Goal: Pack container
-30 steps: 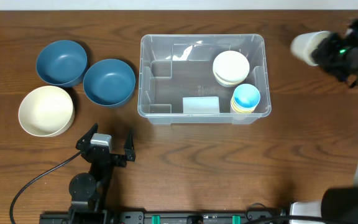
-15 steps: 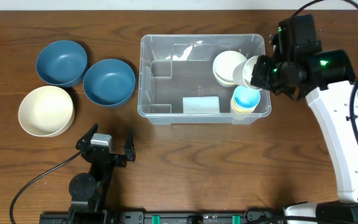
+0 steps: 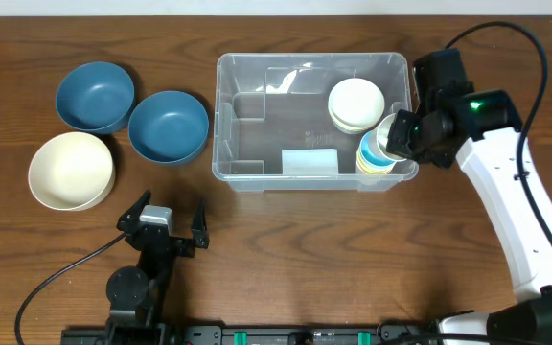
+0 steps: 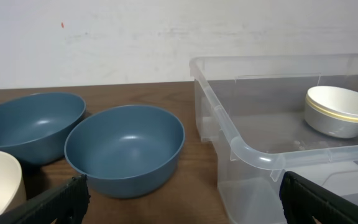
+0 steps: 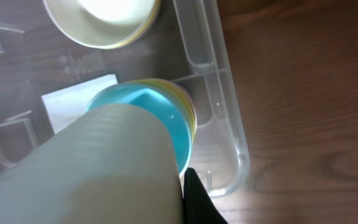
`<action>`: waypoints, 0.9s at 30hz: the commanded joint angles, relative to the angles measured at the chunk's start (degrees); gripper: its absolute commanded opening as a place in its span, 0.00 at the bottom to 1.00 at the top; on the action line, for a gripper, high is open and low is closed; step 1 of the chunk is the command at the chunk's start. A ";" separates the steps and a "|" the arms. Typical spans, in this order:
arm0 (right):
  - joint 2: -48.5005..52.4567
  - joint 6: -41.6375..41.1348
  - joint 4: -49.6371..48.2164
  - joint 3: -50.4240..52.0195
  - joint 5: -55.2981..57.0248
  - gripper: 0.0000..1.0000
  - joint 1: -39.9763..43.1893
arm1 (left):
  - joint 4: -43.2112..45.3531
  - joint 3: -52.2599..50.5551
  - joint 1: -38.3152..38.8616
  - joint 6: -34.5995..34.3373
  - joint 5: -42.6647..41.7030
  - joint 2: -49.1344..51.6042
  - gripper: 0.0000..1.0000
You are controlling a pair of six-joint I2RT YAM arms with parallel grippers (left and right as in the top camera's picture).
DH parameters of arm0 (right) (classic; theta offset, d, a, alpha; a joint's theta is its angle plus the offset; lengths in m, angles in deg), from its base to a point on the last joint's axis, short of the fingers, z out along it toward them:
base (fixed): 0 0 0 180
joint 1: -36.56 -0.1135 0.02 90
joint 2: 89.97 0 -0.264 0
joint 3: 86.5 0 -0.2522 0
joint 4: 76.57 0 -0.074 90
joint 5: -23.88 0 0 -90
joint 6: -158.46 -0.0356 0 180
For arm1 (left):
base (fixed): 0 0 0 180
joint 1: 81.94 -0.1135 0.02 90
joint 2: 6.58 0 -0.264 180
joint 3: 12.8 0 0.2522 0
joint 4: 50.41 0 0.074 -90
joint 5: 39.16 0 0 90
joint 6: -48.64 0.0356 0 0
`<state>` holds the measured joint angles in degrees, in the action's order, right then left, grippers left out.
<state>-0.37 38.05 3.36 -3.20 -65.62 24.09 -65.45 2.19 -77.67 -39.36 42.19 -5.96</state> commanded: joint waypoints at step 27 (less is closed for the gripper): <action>-0.52 0.46 -4.04 -9.29 1.09 0.41 11.47 | -1.92 -1.01 -0.24 0.96 -0.81 -0.28 0.98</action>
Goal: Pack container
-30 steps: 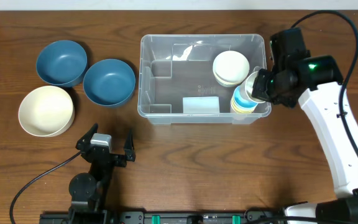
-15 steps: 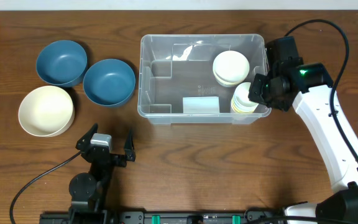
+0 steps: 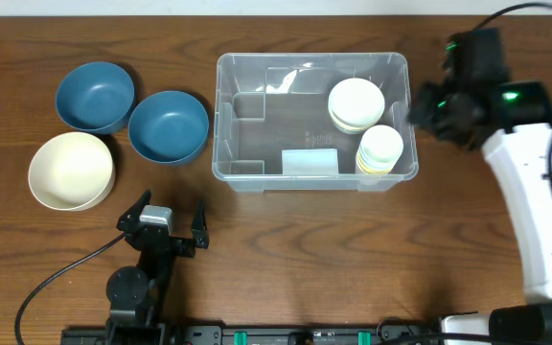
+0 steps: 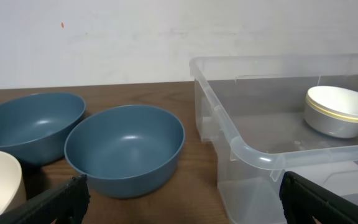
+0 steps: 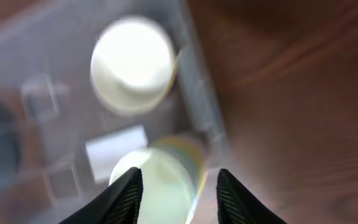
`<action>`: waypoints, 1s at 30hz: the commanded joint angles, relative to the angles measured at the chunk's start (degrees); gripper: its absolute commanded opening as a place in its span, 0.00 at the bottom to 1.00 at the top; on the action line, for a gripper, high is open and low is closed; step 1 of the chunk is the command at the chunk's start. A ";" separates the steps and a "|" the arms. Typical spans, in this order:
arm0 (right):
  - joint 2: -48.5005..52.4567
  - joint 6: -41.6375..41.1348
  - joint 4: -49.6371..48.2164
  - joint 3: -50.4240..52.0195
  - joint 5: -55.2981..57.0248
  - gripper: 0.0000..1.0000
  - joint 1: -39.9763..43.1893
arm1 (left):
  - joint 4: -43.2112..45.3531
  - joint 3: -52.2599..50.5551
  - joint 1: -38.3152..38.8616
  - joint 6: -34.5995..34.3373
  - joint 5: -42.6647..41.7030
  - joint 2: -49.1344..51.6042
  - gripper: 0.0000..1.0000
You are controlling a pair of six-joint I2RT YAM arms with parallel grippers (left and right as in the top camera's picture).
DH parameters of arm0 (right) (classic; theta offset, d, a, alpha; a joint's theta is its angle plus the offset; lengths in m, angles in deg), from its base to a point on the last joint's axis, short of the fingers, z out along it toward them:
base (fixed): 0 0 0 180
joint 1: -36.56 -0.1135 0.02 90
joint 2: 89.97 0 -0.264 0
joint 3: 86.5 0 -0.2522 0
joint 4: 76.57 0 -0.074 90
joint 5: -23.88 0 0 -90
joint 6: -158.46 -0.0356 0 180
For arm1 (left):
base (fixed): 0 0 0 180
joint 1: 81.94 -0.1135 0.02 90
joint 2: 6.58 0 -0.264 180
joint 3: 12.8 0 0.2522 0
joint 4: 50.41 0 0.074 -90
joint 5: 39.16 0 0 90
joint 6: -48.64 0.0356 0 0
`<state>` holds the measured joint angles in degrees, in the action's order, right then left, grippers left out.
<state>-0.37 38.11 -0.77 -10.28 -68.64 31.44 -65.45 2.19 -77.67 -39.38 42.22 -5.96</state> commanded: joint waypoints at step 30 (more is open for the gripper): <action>0.09 1.90 1.86 -2.12 15.41 0.99 22.75 | -1.92 -1.01 -0.24 0.98 -0.83 -0.28 0.98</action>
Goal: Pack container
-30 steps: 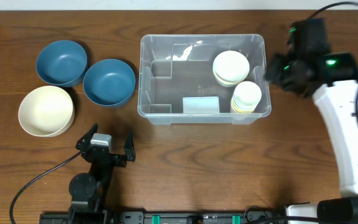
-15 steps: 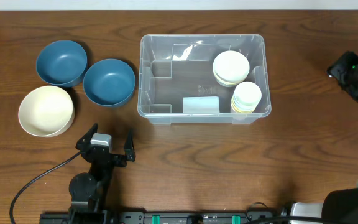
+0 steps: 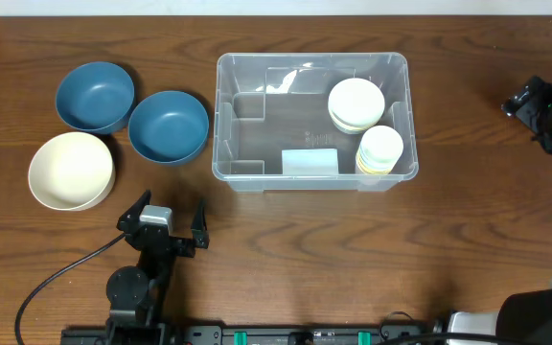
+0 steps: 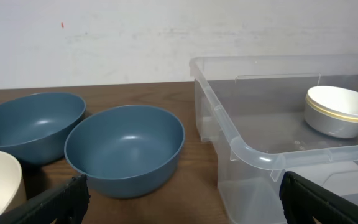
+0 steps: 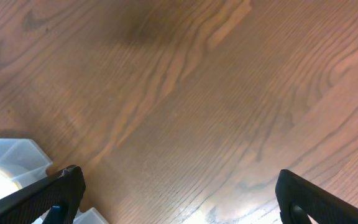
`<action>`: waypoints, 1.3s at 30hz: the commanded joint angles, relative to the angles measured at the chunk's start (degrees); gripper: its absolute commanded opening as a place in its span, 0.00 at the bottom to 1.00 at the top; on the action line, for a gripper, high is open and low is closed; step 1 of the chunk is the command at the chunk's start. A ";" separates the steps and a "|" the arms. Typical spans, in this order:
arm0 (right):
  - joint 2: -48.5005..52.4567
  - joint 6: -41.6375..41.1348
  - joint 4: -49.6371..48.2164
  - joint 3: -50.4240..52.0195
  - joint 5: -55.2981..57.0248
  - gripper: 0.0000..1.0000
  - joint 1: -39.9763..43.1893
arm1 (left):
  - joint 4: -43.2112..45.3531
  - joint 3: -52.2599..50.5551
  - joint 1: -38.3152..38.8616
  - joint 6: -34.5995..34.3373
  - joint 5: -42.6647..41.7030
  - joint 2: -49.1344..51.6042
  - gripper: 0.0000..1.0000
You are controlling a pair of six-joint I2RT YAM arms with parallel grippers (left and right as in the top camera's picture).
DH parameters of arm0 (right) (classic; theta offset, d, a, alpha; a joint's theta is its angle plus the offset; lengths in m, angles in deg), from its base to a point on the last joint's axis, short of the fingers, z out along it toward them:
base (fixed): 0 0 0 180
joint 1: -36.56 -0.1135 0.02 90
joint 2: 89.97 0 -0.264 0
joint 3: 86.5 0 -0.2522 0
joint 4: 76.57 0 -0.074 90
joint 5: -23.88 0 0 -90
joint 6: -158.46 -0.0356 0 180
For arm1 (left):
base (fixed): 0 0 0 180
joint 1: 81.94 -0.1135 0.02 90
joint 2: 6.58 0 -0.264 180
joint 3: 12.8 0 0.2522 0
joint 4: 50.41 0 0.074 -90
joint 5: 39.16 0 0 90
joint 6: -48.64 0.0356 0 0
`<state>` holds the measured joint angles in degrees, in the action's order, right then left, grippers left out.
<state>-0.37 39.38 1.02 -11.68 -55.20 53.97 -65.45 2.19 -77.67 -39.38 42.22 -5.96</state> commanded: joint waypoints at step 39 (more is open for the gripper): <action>0.09 0.63 0.04 -0.72 1.97 0.99 0.17 | -12.59 30.21 -0.24 -24.39 -23.32 28.61 0.98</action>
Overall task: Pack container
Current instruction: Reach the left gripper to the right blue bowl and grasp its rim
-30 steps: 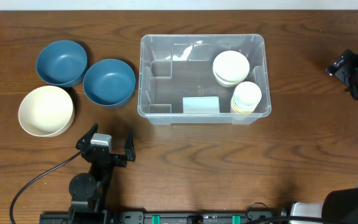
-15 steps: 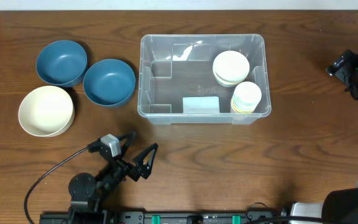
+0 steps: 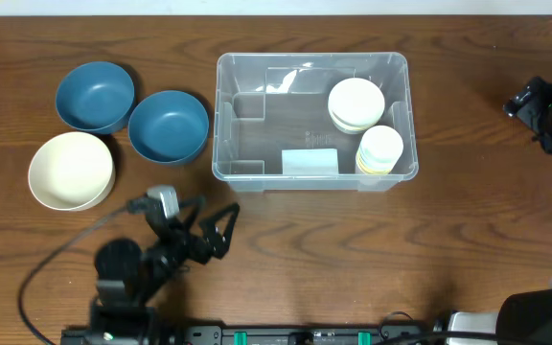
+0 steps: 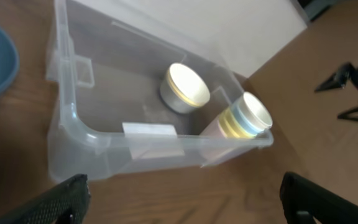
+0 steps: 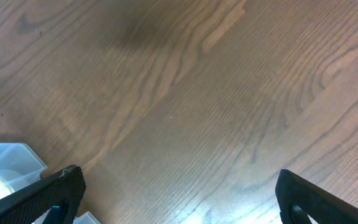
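The clear plastic container [image 3: 220,115] stands mid-table. It holds white stacked bowls [image 3: 356,103], a stack of coloured cups [image 3: 381,149] in its front right corner and a white card [image 3: 310,161]. Left of it lie two blue bowls [image 3: 94,96] [image 3: 168,126] and a cream bowl [image 3: 71,171]. My left gripper [image 3: 220,230] hovers open in front of the container's left front corner, and its wrist view looks down at the container [image 4: 73,134] and cups [image 4: 244,118]. My right gripper [image 3: 535,103] is open and empty at the far right.
The table top is bare wood right of the container, under my right gripper [image 5: 179,193]. The left arm's cable trails along the front edge. The container's left half holds nothing.
My left gripper has risen from its rest at the front left. It now sits further right and is turned toward the container. The right arm has hardly moved.
My right gripper was at the cup stack in the container's front right corner. Then it was open and off to the container's right, with the cups left standing. Later it was at the table's right edge. The left gripper rested until now.
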`<action>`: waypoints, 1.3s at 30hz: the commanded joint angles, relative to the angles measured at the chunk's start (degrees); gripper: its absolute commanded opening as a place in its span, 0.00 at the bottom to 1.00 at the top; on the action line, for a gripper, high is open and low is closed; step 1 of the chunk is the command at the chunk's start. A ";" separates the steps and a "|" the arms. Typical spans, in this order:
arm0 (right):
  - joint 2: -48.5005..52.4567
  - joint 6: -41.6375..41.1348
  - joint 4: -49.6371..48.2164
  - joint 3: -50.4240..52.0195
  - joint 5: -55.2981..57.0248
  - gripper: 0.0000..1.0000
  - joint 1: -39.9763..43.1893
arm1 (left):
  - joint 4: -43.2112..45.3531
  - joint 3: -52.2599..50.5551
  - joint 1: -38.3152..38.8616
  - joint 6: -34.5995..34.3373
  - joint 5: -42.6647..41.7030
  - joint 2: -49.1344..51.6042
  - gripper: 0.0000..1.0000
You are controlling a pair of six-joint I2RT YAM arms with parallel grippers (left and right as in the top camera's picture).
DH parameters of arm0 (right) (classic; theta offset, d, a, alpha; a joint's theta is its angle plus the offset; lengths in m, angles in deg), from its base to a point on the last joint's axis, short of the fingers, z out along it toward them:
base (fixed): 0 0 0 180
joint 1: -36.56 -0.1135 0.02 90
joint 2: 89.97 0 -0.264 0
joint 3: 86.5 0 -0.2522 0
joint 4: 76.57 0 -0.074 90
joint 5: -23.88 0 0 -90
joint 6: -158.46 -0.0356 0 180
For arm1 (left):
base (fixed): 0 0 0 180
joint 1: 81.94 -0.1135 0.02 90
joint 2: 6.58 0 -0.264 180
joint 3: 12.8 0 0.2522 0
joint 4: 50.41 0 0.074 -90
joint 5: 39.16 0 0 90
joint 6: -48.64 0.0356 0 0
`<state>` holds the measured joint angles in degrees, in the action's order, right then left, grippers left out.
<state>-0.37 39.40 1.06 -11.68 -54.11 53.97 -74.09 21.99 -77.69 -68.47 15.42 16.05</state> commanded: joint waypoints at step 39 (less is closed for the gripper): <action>0.09 0.61 0.02 -0.72 0.87 0.99 0.17 | -47.82 64.46 -9.01 -28.24 30.51 75.23 0.99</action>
<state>-0.35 39.40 1.02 -11.70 -53.95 53.97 -121.49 86.60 -86.56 -86.37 44.86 88.46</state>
